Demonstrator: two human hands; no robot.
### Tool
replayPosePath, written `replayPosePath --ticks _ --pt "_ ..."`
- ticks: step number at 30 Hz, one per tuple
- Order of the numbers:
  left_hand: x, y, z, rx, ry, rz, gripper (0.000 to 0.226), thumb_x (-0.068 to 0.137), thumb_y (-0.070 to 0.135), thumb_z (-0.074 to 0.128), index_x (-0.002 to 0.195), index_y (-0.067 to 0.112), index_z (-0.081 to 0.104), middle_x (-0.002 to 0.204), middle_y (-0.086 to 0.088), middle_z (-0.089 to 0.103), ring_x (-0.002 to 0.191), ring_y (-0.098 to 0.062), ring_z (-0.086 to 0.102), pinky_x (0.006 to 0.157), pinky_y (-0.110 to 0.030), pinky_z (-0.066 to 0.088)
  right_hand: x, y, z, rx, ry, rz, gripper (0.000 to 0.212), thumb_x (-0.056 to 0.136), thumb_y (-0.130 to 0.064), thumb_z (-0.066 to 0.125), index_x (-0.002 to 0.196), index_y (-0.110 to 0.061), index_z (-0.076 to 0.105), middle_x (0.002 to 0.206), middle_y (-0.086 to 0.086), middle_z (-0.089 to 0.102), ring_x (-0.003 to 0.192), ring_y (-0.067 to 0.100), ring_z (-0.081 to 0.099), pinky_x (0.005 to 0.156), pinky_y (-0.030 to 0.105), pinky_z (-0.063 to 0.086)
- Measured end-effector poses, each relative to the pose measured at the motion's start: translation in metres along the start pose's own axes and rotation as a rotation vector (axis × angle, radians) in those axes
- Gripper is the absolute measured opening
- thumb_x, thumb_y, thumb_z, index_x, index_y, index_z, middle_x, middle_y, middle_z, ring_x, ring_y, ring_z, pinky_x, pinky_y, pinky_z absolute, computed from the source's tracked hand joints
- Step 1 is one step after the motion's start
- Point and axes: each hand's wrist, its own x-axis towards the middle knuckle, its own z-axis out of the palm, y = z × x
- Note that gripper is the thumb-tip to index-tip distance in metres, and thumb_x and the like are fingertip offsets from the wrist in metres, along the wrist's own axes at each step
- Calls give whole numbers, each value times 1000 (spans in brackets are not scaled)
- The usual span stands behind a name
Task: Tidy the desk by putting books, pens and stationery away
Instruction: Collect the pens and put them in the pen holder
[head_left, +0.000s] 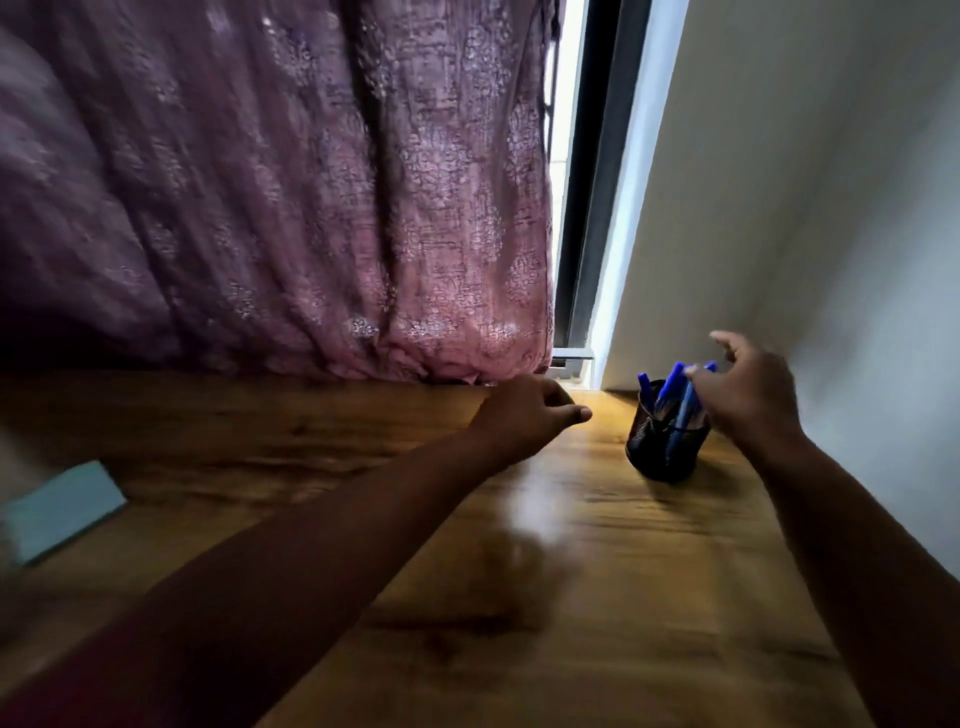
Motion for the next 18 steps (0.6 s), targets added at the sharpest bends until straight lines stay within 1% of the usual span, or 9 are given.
replayPosePath --ticks 3,5,7,8,9,11,14,16,18 --pt "-34 -27 -39 38 10 -24 24 79 36 74 79 12 74 72 -1 69 61 -8 55 62 -27 42 -21 -36 -8 38 50 -69 47 81 -15 66 127 -12 56 118 20 61 110 34 55 91 38 43" --pt "-59 -44 -66 68 16 -46 26 80 37 74 79 11 73 72 -2 67 61 -8 55 61 -25 40 -39 -65 -5 144 7 -71 40 81 -16 66 121 -16 60 113 13 65 101 30 61 88 41 51" --pt "-85 -67 -97 96 27 -90 28 79 39 73 83 12 74 79 -4 71 71 -14 63 63 -26 44 -66 -99 8 266 -79 -96 31 82 -15 67 113 -19 64 101 7 67 87 25 63 71 25 53" --pt "-98 -80 -114 95 33 -103 27 79 40 73 83 13 74 80 -5 73 73 -16 65 64 -27 45 -82 -117 18 278 -116 -141 26 82 -15 68 107 -21 66 94 5 67 80 22 63 62 13 46" --pt "-112 -95 -131 96 47 -113 26 79 41 73 82 15 74 79 -4 73 70 -16 64 62 -27 45 -100 -135 29 252 -146 -196 22 82 -15 68 102 -23 67 88 4 68 73 19 61 56 9 41" --pt "-144 -123 -166 66 95 -139 18 79 39 73 77 21 71 68 4 68 60 -6 57 59 -26 42 -139 -170 51 218 -224 -287 19 81 -13 68 96 -24 67 82 3 67 68 17 59 54 12 39" --pt "-211 -176 -226 14 193 -178 14 81 31 74 76 18 70 57 13 56 49 4 49 56 -19 40 -214 -224 95 209 -353 -356 9 80 -11 68 82 -19 65 77 -1 67 65 12 58 58 28 40" --pt "-260 -216 -270 57 243 -221 19 82 34 72 69 21 67 57 13 55 48 6 48 55 -22 38 -268 -255 128 261 -466 -370 3 77 -24 69 77 -24 66 72 -10 69 62 3 60 61 28 45" --pt "-312 -267 -321 -22 349 -267 19 83 29 71 69 16 69 58 4 57 47 6 50 55 -25 40 -328 -285 164 277 -595 -350 5 70 -38 61 74 -36 63 68 -22 66 59 -3 59 58 26 46"
